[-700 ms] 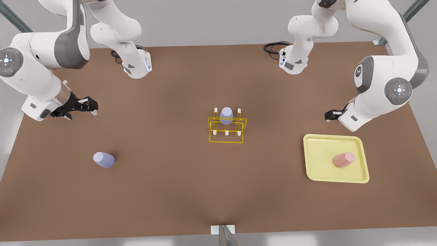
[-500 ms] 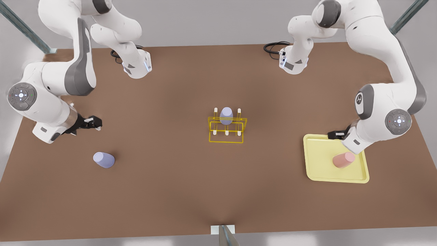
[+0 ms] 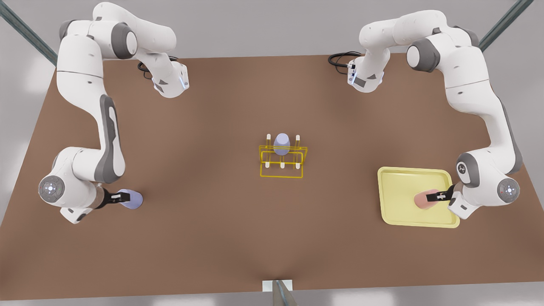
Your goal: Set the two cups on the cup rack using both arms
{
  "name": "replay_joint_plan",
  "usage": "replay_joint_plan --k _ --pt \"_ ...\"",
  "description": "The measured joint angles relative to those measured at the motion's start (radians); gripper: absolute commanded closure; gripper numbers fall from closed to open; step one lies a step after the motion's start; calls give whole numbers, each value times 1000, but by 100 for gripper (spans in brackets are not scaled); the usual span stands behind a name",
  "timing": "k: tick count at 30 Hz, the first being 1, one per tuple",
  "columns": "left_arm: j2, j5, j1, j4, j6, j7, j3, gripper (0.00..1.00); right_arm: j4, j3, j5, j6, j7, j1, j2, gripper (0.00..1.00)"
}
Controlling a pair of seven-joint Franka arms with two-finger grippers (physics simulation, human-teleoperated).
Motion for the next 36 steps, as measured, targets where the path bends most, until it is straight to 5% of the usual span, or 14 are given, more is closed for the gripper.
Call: replay_joint_plan --k 7,22,24,36 --pt "12 15 12 -120 118 59 12 0 -108 1 7 101 -38 -23 -21 0" --pt "39 15 7 -125 209 128 20 0 -203 2 10 213 -83 -43 25 0" --pt "38 16 8 -124 218 134 20 12 -221 3 11 228 -86 -42 25 0" --pt "54 17 6 -120 239 157 20 15 -253 5 10 277 -101 -41 54 0"
